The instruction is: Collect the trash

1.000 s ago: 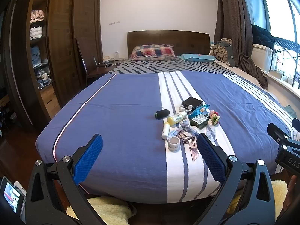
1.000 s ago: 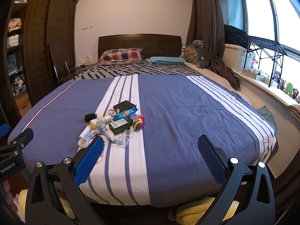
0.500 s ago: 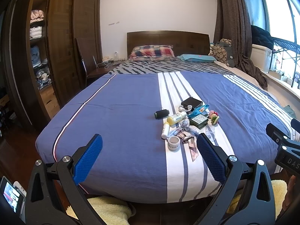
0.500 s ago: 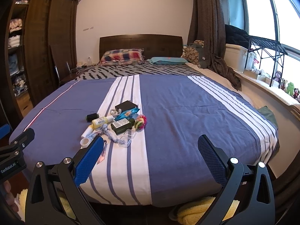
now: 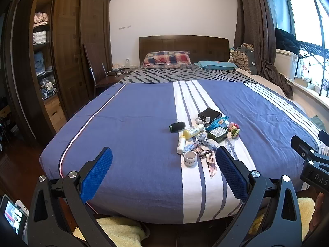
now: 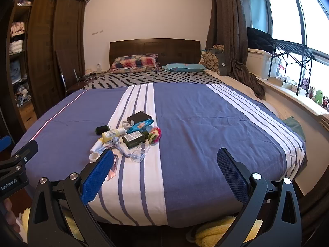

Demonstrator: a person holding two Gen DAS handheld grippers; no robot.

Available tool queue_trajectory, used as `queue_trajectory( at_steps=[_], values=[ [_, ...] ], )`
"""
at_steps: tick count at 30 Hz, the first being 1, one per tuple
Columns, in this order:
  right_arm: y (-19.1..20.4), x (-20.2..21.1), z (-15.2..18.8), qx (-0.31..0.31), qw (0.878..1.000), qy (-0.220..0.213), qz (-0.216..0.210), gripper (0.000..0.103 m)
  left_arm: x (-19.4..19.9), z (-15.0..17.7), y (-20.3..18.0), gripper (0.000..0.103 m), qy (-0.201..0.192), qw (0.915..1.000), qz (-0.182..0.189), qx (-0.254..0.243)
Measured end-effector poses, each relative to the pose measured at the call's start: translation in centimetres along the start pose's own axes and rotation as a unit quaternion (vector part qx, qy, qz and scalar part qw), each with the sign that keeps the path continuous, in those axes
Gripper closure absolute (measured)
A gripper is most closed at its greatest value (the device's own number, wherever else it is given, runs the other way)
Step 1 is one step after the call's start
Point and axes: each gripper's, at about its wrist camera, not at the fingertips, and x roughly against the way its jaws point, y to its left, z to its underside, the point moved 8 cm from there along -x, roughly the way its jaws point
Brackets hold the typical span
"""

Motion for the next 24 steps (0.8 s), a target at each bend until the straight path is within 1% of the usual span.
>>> queue_trajectory(
  at_steps=[24],
  values=[
    [-0.11,0.11,0.14,-0.002,1.0,0.001,-0.001,0.003,0.01,0.08,0.02,0.007,0.0,1.0,-0.001,0.0]
  ],
)
